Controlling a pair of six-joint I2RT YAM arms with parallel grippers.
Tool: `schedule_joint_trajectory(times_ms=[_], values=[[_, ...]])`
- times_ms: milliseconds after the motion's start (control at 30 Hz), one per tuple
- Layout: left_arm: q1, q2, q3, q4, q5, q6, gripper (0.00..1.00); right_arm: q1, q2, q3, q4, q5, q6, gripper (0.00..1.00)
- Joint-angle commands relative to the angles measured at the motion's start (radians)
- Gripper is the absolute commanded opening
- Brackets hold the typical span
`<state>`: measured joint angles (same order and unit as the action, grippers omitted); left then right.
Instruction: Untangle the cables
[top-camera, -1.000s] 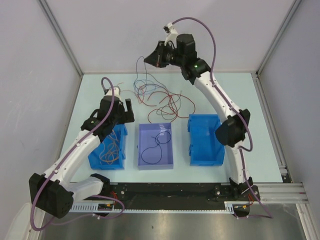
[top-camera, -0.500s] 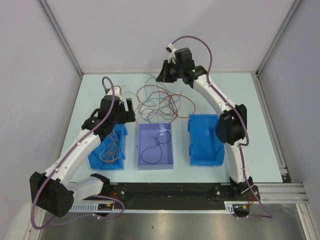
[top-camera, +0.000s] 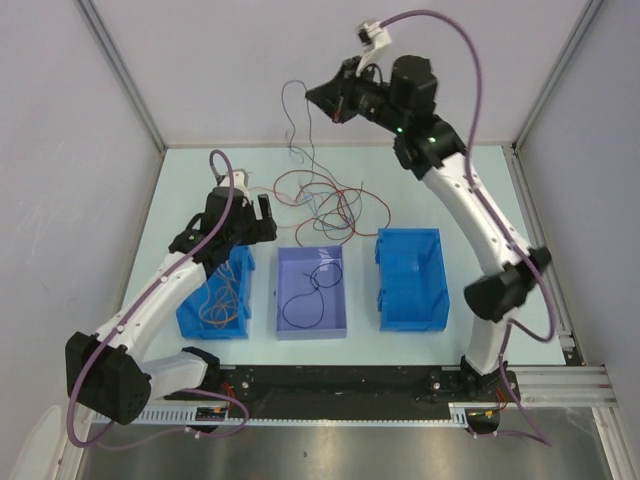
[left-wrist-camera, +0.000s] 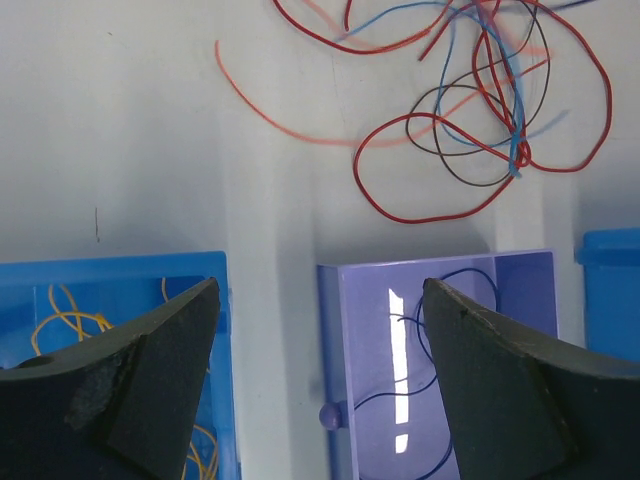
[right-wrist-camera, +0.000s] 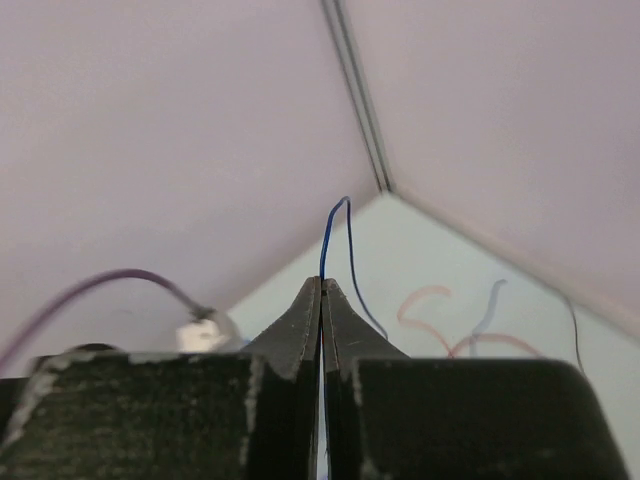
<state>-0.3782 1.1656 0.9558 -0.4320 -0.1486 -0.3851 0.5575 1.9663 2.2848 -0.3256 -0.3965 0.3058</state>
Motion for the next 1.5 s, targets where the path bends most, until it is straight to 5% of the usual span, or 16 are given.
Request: schedule_joint_trajectory(times_ms=[0,133,433,933,1467], values=[[0.005,-0.017,0.015,0.030,0.014,-0.015,0.88,0.041,-0.240,-0.158,0.353,0.045,-0.062,0.00],[0.005,-0.027,0.006,0.033,0.012,-0.017,0.88,0.048,-0.271,-0.263,0.418,0.083,-0.062,0.00],[0.005,-0.072,0.006,0.082,0.080,-0.017,0.89,0.058,-0.211,-0.192,0.296,0.110,-0.048,0.00],[0.005,-0.257,0.005,0.036,-0.071,0.058,0.90,0.094,-0.236,-0.268,0.235,0.134,-0.054,0.00],[0.005,-0.259,-0.077,0.026,-0.127,0.063,0.90,0.133,-0.449,-0.407,0.111,0.163,-0.071,0.00]])
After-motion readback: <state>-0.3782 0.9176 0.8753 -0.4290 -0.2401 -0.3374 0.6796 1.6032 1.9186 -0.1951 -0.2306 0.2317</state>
